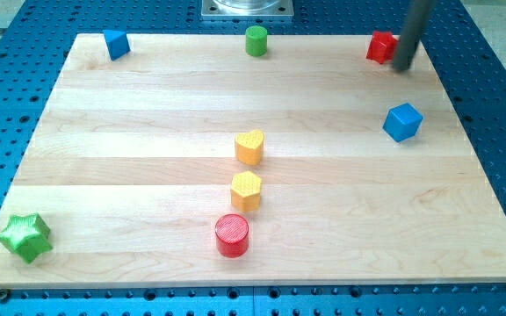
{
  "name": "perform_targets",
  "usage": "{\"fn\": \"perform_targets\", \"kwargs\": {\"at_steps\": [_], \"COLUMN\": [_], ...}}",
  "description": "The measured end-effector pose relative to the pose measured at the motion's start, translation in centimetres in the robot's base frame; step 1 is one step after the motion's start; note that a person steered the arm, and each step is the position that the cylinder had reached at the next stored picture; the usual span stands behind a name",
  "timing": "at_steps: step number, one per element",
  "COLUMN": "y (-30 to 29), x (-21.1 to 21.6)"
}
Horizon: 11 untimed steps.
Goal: Move the red star diagonally to the top left of the blue cube
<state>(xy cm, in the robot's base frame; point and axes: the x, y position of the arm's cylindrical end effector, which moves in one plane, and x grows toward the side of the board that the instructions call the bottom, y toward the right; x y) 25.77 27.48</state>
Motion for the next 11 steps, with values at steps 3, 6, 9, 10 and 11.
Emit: {"fn": "perform_targets", "kwargs": {"at_steps": [3,6,9,10,11], "y": [-7.4,-7.4,-17.1,-17.1,-14.1], "x": [-1.0,-1.2,3.5,6.8,5.9]}}
